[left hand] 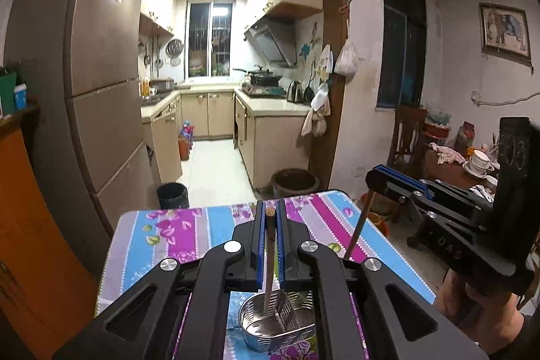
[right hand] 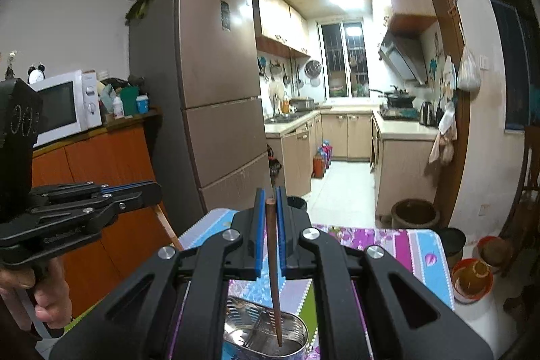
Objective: Organize utensils
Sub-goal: 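Lift the chopstick with the right tool and carry it over the teal holder, then drop the chopstick into the holder by opening the right tool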
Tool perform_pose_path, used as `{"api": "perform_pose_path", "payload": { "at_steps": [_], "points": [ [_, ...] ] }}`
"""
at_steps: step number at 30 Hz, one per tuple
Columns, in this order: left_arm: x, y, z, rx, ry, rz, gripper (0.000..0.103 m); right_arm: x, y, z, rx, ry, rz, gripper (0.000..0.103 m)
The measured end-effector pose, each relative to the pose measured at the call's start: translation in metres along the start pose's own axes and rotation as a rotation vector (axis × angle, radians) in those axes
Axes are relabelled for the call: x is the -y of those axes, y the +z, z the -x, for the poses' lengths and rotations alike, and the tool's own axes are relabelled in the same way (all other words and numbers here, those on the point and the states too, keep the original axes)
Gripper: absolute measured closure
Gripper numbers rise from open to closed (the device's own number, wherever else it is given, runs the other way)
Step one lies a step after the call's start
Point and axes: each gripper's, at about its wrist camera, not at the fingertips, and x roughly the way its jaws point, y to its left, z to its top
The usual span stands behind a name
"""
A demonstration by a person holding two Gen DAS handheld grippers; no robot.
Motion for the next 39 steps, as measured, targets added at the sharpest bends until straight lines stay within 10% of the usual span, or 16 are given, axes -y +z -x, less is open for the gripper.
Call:
{"api": "perform_pose_path", "payload": {
  "at_steps": [14, 17, 26, 39],
  "points": [
    [-0.015, -0.021, -0.061, -0.089, 0.026, 0.026, 0.095, 0.013, -0.02, -0.042, -0.091, 0.005, -0.03, 0.098],
    [-0.016, -0.022, -0.066, -0.089, 0.038, 0.033, 0.077, 0.017, -0.022, -0.047, -0.102, -0.006, -0.04, 0.097],
    [-0.021, -0.027, -0.075, -0.095, 0.062, 0.059, 0.067, 0.029, -0.026, -0.045, -0.102, -0.031, -0.044, 0.096],
    [-0.021, -0.038, -0.017, -0.009, 0.088, 0.052, 0.043, 0.03, -0.033, 0.012, -0.038, -0.062, -0.05, 0.044]
  ]
}}
